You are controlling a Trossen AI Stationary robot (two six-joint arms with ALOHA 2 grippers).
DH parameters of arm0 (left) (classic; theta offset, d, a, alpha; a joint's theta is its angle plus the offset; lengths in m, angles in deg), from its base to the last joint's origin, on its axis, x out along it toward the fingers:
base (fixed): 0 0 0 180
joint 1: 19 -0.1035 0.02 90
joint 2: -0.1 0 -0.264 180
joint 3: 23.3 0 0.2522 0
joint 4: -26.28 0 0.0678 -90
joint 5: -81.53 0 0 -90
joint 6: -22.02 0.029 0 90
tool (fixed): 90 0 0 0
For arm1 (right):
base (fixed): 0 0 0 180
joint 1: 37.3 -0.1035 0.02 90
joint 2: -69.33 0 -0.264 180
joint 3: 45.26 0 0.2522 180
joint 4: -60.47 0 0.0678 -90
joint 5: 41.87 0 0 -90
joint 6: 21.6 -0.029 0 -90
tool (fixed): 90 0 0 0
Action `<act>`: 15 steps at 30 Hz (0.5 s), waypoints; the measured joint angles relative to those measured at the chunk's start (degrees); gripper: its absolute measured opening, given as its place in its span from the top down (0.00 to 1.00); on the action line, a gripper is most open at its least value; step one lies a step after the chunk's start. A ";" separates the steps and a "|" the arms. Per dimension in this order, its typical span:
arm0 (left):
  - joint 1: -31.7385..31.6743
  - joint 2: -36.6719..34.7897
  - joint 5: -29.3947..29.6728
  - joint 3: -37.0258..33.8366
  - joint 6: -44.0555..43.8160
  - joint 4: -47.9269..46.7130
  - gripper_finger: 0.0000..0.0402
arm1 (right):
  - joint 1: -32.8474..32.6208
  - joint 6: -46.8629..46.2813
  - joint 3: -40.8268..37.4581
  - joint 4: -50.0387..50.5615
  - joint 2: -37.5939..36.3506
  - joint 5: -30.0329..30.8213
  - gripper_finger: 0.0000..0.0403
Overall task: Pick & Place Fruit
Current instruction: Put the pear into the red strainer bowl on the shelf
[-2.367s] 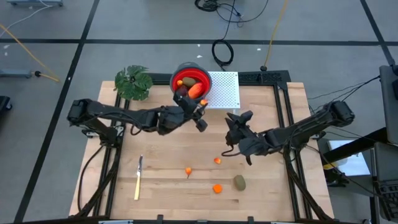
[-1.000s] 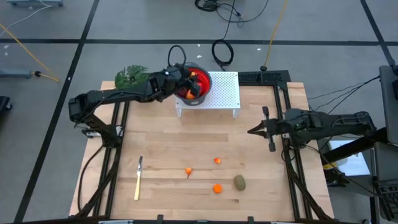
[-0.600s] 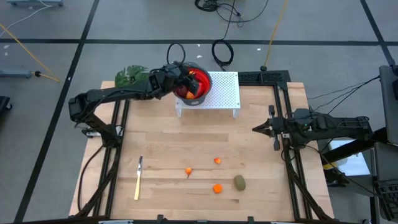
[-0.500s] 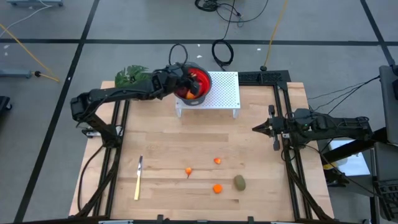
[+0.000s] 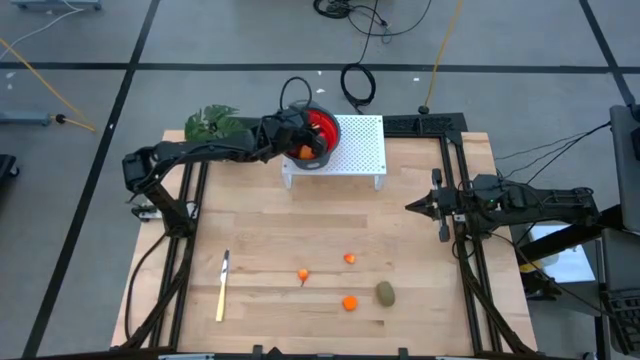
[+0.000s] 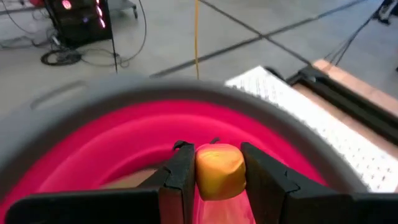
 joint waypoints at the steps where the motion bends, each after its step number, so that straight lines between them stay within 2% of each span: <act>1: 0.00 0.08 -0.48 0.00 0.00 -0.36 0.74 | 0.00 0.04 0.00 0.04 0.00 0.29 1.00; 5: 0.02 -0.01 -1.60 -0.04 -0.03 -0.22 0.74 | 0.00 0.10 0.00 0.11 0.00 2.73 1.00; 15: -0.26 -0.01 -1.21 -0.04 -0.11 -2.47 0.74 | 0.00 0.11 -0.02 0.13 0.00 2.74 1.00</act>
